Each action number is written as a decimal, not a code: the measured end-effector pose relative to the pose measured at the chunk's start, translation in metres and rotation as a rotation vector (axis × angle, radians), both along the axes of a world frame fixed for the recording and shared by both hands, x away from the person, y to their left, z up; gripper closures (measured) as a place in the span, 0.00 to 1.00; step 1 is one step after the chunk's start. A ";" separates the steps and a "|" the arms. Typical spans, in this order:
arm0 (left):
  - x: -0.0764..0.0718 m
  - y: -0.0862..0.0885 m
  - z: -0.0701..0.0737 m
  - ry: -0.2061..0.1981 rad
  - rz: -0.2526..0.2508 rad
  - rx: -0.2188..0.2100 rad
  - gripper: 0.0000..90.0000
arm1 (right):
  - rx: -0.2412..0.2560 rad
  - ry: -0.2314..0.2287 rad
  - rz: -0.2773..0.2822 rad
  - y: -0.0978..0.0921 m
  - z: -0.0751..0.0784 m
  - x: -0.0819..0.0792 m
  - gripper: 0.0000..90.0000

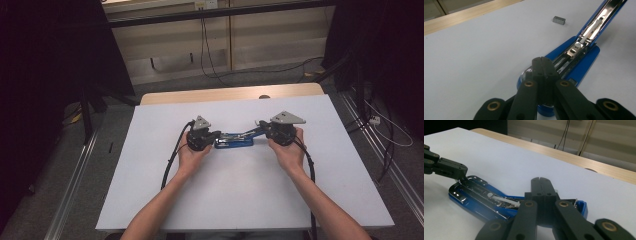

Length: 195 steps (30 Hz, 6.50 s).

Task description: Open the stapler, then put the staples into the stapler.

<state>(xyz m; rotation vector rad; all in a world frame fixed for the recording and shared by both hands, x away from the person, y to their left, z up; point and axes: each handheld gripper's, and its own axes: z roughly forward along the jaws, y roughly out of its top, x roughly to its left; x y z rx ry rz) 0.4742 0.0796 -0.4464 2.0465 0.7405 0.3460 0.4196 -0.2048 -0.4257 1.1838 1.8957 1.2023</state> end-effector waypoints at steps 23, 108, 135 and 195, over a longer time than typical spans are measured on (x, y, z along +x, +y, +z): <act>-0.001 -0.001 0.000 -0.005 0.008 -0.003 1.00 | 0.007 0.043 -0.011 -0.015 -0.013 -0.004 1.00; -0.048 0.071 0.027 -0.061 0.135 -0.103 0.06 | 0.063 0.049 0.006 -0.021 -0.013 -0.003 0.09; -0.129 0.135 0.032 -0.106 0.211 -0.161 0.06 | 0.049 0.015 0.006 -0.012 -0.002 0.004 0.12; -0.146 0.153 0.025 -0.039 0.268 -0.163 0.06 | 0.004 0.274 0.037 -0.008 0.007 0.097 0.21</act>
